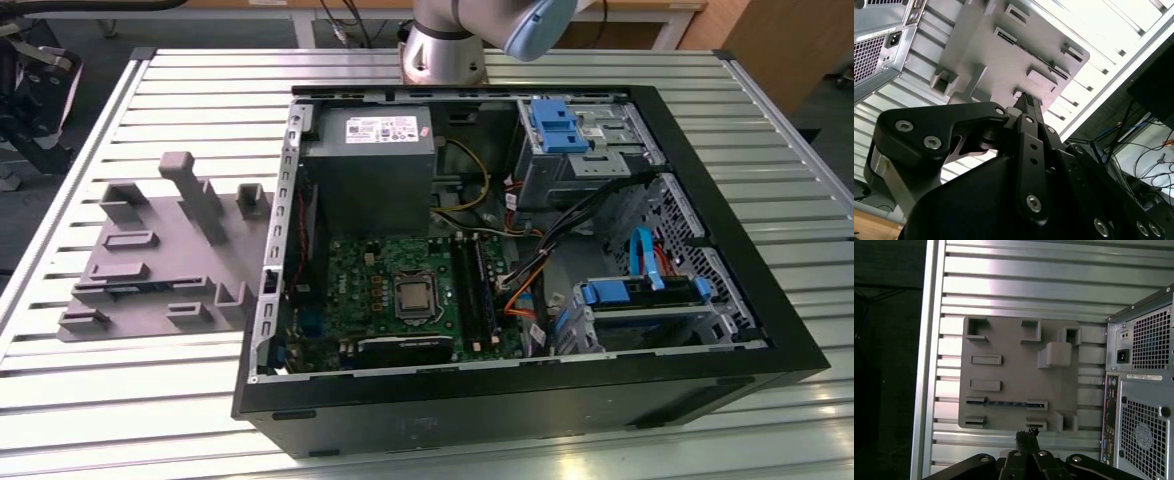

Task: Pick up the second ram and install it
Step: 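Pick up the second ram and move it above second insertion slot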

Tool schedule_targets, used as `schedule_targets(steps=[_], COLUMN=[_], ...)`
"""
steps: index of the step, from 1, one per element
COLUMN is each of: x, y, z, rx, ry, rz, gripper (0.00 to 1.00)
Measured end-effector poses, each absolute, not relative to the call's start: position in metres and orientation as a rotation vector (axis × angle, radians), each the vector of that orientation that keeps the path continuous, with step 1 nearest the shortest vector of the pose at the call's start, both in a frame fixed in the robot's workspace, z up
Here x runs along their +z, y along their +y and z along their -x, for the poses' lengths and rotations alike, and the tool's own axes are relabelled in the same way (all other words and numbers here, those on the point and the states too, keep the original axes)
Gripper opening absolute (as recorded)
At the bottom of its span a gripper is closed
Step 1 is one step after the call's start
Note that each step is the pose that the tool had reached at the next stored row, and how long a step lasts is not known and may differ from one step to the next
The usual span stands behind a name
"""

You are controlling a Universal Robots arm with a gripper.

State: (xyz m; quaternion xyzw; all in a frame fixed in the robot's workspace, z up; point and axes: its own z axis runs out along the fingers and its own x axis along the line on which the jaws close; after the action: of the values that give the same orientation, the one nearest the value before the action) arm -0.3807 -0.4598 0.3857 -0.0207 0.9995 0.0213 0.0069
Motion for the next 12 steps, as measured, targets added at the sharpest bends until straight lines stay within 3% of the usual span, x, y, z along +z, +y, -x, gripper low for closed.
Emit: schedule_targets(steps=[12], x=[0.3857], y=[-0.4598], z=[0.3807], rx=[0.068], ry=[3.115], rz=[0.307], gripper=[0.11])
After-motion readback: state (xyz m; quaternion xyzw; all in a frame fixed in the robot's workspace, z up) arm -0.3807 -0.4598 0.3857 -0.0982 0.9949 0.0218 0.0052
